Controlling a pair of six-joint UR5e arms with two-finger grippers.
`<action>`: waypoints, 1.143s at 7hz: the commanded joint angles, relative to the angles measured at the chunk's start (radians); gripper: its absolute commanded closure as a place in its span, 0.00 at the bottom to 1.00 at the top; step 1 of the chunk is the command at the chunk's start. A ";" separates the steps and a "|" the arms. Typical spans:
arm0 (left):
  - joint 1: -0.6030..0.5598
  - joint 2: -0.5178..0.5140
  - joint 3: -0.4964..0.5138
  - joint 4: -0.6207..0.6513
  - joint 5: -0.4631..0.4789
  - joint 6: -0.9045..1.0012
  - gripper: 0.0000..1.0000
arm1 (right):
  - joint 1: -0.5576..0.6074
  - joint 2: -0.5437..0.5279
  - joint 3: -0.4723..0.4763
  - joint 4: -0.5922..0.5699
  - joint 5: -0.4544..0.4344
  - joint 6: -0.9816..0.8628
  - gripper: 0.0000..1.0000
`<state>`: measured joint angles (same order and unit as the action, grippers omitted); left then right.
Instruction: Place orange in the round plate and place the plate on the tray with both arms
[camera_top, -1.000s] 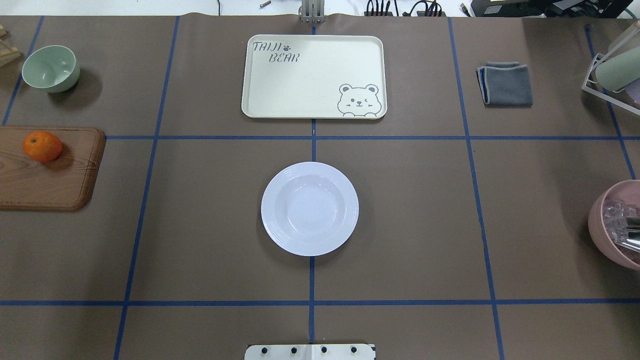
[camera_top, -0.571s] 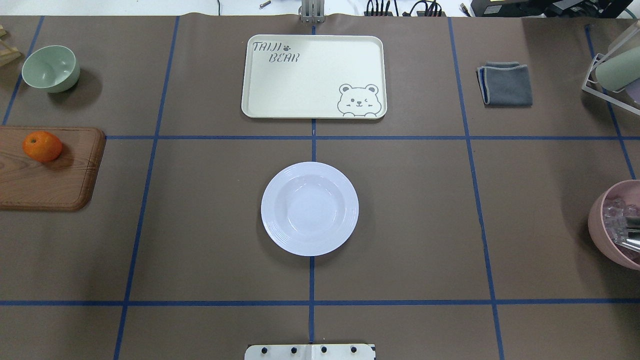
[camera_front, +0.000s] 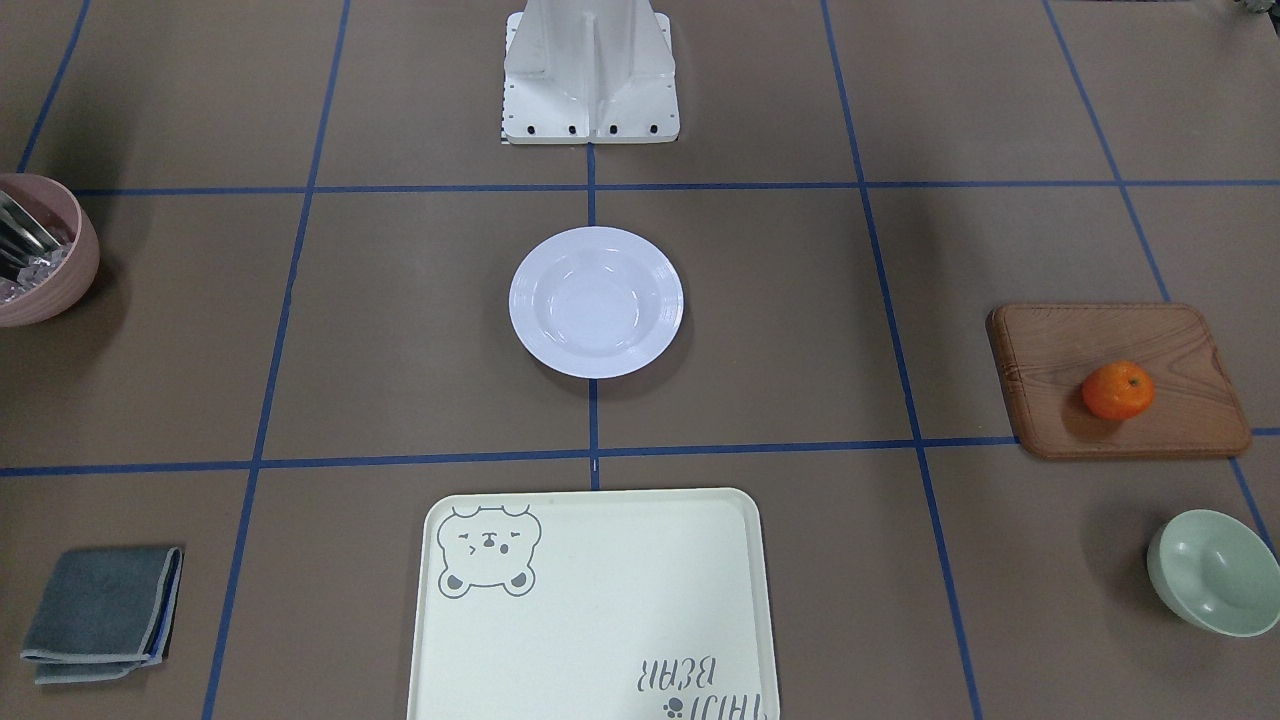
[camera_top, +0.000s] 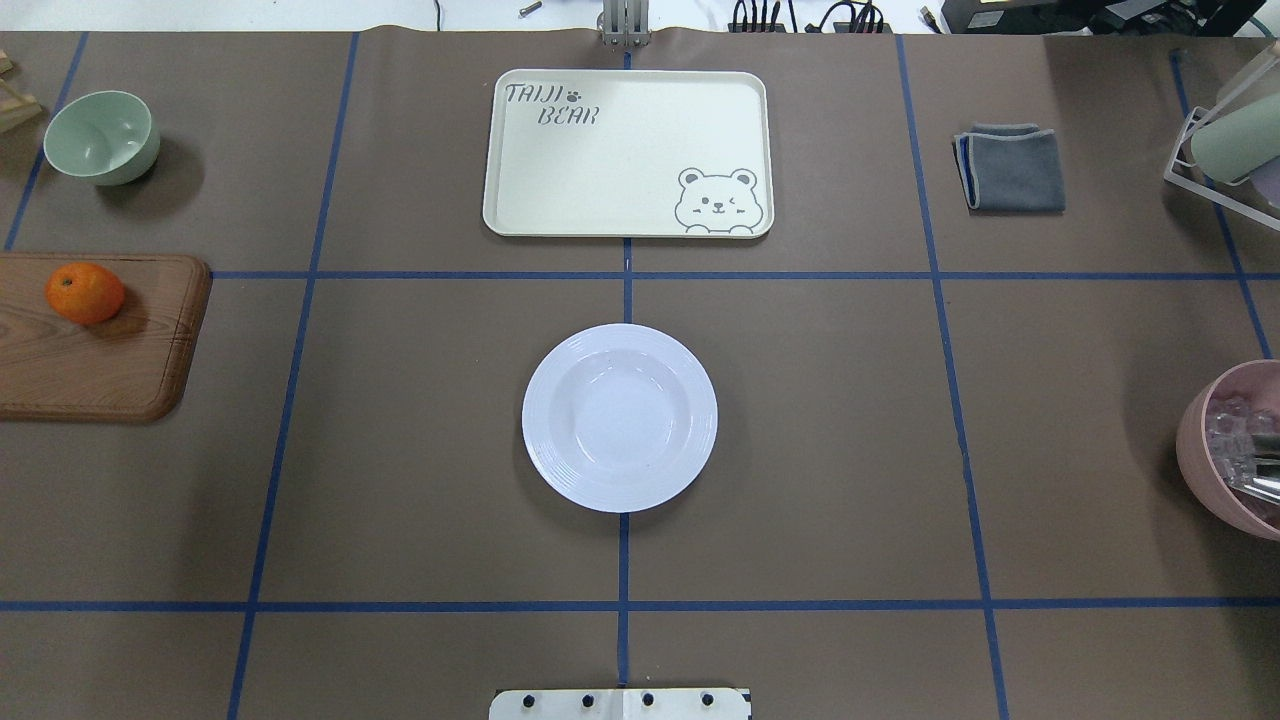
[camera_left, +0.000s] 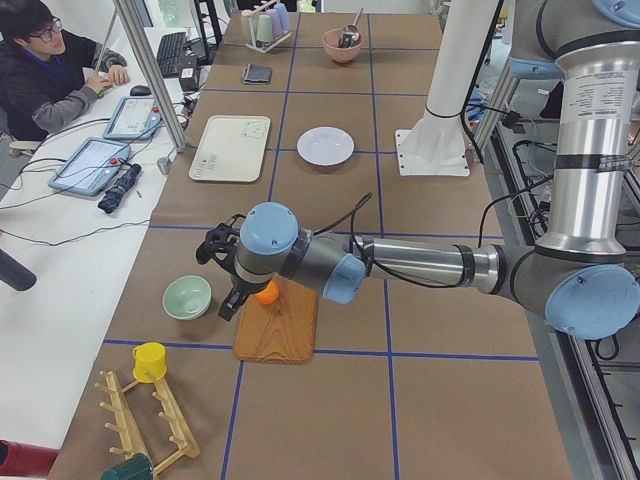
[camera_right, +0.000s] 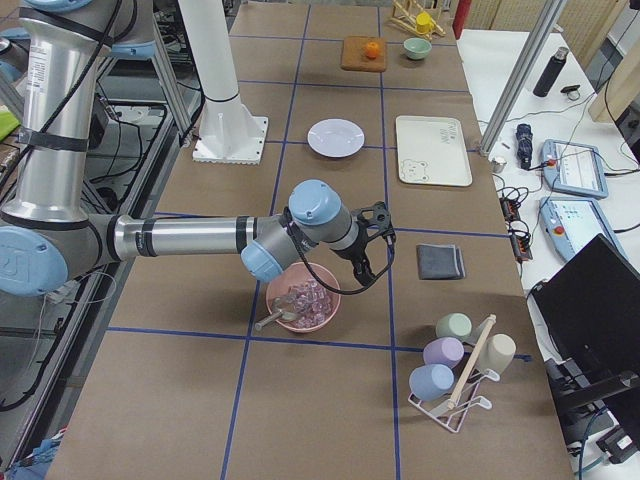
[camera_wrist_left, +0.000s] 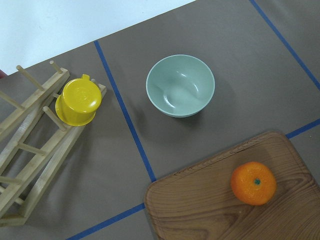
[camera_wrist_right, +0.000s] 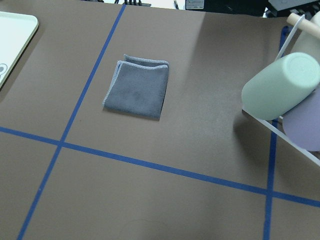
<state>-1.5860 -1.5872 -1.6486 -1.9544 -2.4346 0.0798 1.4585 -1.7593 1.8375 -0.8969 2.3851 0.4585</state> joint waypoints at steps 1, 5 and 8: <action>0.098 0.001 0.018 -0.087 0.012 -0.217 0.01 | -0.137 0.056 0.089 -0.154 -0.080 0.237 0.00; 0.271 -0.007 0.177 -0.312 0.152 -0.438 0.02 | -0.449 0.129 0.178 -0.389 -0.413 0.411 0.00; 0.349 -0.037 0.224 -0.409 0.172 -0.588 0.02 | -0.514 0.149 0.177 -0.407 -0.484 0.465 0.00</action>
<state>-1.2755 -1.6070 -1.4347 -2.3310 -2.2680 -0.4246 0.9592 -1.6144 2.0144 -1.3012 1.9133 0.9117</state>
